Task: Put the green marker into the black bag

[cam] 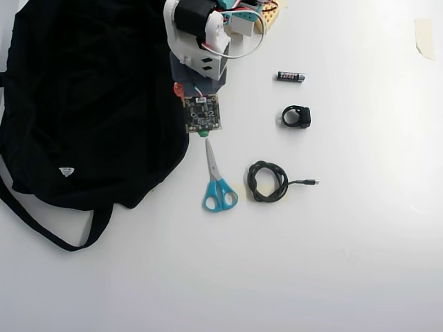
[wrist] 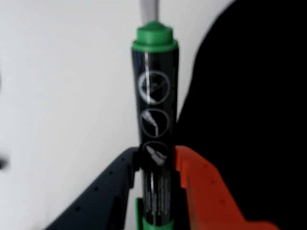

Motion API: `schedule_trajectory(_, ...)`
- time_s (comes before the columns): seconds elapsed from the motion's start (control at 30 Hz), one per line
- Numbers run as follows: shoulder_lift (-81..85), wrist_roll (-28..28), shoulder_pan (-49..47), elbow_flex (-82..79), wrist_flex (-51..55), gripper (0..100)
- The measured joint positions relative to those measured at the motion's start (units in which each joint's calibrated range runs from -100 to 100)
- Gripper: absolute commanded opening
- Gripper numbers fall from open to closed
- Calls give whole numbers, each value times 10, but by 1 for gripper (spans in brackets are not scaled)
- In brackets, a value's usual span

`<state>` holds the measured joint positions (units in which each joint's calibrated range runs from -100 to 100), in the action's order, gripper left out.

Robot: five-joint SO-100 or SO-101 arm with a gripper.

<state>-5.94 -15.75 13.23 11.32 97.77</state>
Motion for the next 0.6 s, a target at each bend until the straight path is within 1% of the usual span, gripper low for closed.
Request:
schedule_trajectory(0.17, 0, 0, 54, 0, 0, 2)
schedule_trajectory(0.33, 0, 0, 110, 34, 0, 2)
schedule_trajectory(0.6, 0, 21, 194, 58, -3, 2)
